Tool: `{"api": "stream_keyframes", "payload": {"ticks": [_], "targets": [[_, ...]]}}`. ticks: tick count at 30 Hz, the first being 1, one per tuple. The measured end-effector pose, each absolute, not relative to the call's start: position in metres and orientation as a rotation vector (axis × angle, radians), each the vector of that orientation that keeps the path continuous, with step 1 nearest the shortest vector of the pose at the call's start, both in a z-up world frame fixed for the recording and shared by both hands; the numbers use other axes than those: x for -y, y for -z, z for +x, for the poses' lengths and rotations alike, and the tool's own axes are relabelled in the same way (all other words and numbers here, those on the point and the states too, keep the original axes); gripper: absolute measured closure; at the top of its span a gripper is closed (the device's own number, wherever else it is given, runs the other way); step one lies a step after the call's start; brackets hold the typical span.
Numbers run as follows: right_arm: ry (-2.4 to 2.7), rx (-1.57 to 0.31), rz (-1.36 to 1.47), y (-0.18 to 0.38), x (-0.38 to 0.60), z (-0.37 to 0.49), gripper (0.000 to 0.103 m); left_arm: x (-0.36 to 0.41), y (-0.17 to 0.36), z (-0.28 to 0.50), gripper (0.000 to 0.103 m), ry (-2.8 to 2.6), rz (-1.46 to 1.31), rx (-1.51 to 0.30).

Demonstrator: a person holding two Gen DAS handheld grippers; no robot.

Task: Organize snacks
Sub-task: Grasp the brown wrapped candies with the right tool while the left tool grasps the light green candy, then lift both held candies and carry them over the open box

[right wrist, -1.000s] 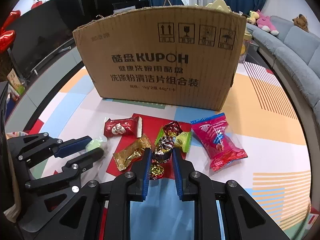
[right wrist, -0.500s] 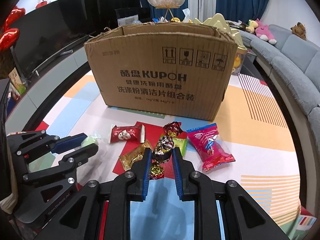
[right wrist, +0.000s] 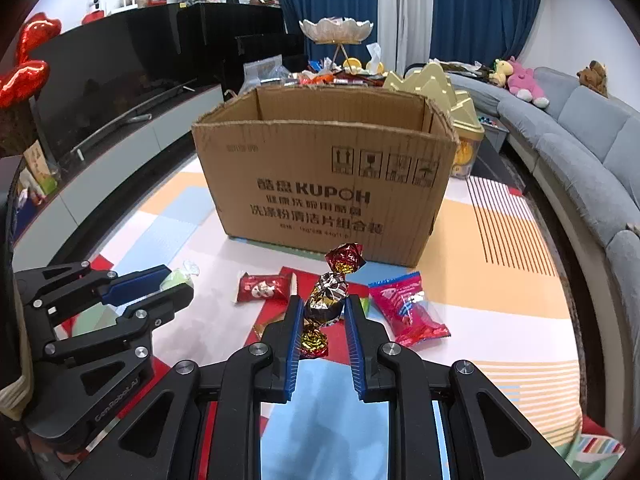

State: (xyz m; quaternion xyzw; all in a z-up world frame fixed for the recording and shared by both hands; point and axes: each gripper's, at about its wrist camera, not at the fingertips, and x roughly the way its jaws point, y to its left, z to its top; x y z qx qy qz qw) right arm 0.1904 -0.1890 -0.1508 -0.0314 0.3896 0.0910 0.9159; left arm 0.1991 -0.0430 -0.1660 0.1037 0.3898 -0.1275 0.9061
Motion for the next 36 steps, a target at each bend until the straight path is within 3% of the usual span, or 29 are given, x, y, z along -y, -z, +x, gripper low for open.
{"api": "stream_keyframes", "payload": {"ticks": [36], "targets": [[-0.202, -0.656, -0.054, 0.069, 0.184, 0.197, 0.08, 0.034, 0.07, 0.215, 0.082, 0.142, 0.11, -0.721]]}}
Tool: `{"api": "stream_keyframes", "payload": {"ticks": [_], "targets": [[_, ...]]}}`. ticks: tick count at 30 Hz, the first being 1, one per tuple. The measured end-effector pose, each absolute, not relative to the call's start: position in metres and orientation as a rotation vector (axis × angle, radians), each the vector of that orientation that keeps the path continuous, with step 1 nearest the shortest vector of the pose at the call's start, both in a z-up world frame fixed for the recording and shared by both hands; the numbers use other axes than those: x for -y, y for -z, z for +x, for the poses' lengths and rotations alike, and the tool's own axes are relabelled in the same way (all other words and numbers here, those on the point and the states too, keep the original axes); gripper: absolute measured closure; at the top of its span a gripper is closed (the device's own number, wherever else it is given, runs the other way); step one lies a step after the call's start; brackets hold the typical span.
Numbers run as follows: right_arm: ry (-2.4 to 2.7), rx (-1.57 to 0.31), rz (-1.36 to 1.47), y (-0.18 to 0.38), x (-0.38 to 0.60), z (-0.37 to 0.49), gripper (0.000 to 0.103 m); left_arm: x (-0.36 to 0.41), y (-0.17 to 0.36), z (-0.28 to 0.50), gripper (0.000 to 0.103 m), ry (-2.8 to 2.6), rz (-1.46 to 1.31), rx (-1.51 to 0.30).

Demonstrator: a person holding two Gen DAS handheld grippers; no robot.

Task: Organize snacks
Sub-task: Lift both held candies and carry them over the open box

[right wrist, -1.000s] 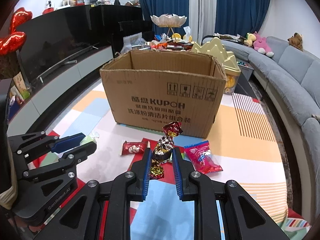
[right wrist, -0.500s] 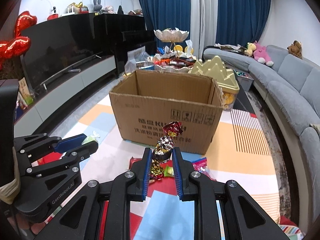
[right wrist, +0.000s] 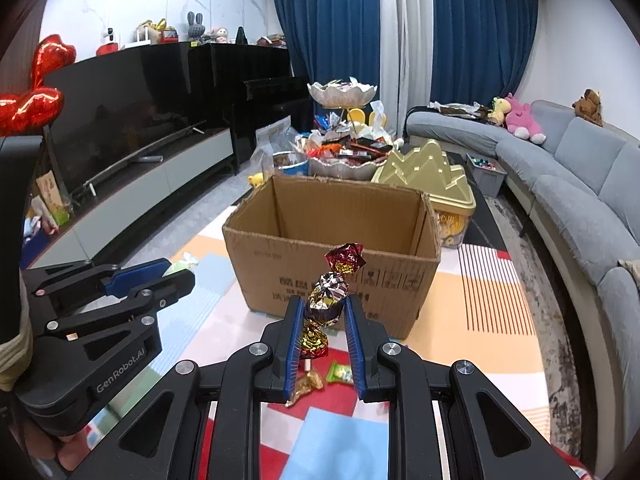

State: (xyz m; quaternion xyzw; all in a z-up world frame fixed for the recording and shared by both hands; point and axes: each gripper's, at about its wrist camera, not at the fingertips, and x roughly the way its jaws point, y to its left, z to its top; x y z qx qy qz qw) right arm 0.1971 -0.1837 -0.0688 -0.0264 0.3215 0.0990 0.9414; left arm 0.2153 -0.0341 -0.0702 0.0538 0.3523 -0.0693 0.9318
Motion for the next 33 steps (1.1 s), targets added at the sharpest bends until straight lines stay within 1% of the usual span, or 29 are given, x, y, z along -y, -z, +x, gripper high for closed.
{"api": "stream_keyframes", "payload": {"ticks": [15, 33], "targets": [[-0.176, -0.628, -0.035, 0.049, 0.188, 0.218, 0.08, 0.041, 0.04, 0.242, 0.082, 0.126, 0.1, -0.677], [-0.134, -0.604, -0.031, 0.033, 0.192, 0.248, 0.08, 0.052, 0.02, 0.275, 0.082, 0.125, 0.114, -0.636]]}}
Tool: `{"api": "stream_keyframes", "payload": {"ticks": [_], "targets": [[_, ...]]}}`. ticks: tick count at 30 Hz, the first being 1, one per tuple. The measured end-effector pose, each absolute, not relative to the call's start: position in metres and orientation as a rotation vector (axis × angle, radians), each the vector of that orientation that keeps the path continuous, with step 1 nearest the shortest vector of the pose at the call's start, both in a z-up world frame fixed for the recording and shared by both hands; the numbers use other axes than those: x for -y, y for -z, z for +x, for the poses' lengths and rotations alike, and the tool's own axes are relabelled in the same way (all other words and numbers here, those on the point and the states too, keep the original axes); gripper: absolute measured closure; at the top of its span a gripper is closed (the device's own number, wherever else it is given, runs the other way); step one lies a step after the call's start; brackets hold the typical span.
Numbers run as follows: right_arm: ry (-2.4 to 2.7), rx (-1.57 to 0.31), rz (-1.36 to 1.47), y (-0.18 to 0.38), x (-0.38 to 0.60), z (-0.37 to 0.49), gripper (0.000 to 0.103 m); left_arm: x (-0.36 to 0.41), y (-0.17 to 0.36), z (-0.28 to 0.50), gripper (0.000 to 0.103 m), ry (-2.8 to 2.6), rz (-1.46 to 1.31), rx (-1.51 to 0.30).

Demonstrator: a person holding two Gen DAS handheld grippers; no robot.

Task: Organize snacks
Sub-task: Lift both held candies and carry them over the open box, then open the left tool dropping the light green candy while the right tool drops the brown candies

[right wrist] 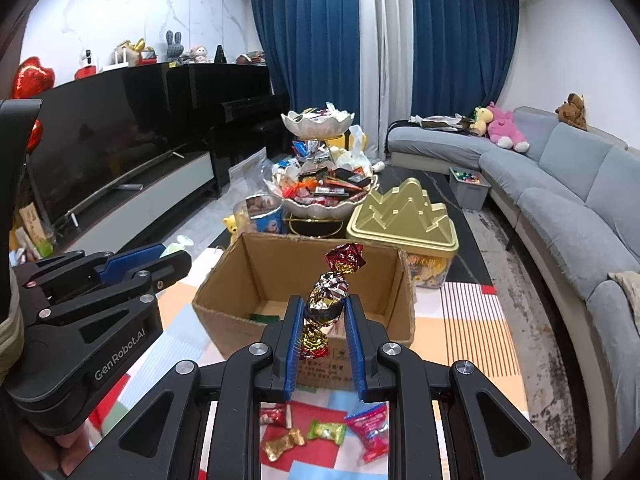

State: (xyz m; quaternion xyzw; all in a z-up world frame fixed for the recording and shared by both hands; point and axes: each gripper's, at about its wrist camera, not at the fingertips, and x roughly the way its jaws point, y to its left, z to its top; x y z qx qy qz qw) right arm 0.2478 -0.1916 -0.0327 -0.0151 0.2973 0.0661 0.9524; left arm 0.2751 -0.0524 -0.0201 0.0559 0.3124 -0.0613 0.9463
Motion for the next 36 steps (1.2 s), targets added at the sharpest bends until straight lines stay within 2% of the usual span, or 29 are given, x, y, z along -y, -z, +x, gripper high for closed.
{"api": "stream_keyframes", "payload": {"ticks": [16, 36], "targets": [[-0.116, -0.592, -0.043, 0.024, 0.193, 0.278, 0.08, 0.059, 0.014, 0.307, 0.082, 0.126, 0.118, -0.637], [-0.104, -0.649, -0.053, 0.041, 0.197, 0.31, 0.08, 0.064, 0.036, 0.342, 0.082, 0.128, 0.129, -0.678]]}}
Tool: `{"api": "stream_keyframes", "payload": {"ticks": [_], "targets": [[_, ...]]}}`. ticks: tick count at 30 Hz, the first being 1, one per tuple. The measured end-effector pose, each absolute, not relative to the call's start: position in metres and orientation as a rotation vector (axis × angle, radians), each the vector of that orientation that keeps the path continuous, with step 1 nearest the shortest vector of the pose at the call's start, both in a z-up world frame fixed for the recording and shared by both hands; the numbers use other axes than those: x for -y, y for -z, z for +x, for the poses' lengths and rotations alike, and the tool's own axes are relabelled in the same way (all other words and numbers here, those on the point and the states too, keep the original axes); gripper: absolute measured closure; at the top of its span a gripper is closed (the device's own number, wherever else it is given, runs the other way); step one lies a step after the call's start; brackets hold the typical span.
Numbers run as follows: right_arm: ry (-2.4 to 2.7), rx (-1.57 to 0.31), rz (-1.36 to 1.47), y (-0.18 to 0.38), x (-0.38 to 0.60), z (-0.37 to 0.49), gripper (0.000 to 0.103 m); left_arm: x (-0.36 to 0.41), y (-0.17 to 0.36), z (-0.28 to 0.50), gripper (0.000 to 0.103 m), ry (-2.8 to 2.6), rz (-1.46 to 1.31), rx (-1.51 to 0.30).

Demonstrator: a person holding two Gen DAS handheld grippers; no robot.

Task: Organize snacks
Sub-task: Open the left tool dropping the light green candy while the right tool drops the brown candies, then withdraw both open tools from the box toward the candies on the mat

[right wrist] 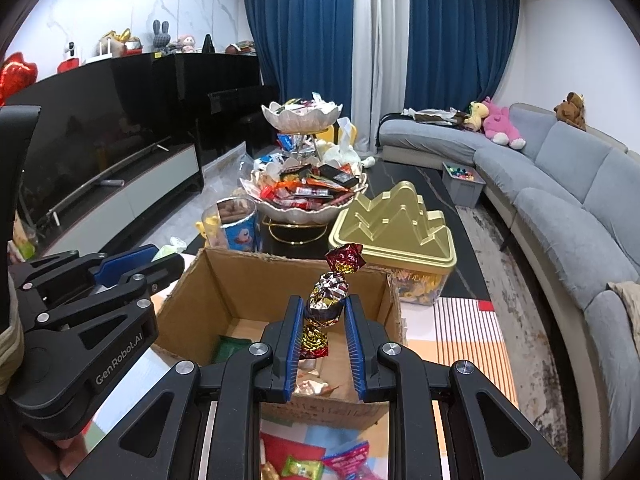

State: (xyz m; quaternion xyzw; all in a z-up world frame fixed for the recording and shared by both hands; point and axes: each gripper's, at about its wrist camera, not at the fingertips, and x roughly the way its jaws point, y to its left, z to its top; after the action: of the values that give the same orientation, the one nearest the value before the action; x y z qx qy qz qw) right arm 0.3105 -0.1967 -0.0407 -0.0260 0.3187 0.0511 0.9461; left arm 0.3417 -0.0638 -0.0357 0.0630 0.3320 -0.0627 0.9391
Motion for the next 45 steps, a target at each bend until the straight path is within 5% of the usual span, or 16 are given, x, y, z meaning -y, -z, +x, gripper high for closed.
{"api": "stream_keyframes", "payload": {"ticks": [14, 20, 26, 45], "targets": [[-0.117, -0.673, -0.08, 0.049, 0.198, 0.327, 0.078, 0.066, 0.045, 0.355, 0.079, 0.129, 0.145, -0.712], [-0.099, -0.657, -0.084, 0.045, 0.201, 0.324, 0.046, 0.062, 0.044, 0.352, 0.057, 0.122, 0.142, -0.717], [-0.073, -0.645, -0.076, 0.039, 0.205, 0.319, 0.035, 0.057, 0.038, 0.346, 0.042, 0.113, 0.131, -0.704], [-0.052, -0.584, -0.068, 0.01, 0.206, 0.284, 0.033, 0.054, 0.006, 0.309, 0.039, 0.1, 0.141, -0.637]]}}
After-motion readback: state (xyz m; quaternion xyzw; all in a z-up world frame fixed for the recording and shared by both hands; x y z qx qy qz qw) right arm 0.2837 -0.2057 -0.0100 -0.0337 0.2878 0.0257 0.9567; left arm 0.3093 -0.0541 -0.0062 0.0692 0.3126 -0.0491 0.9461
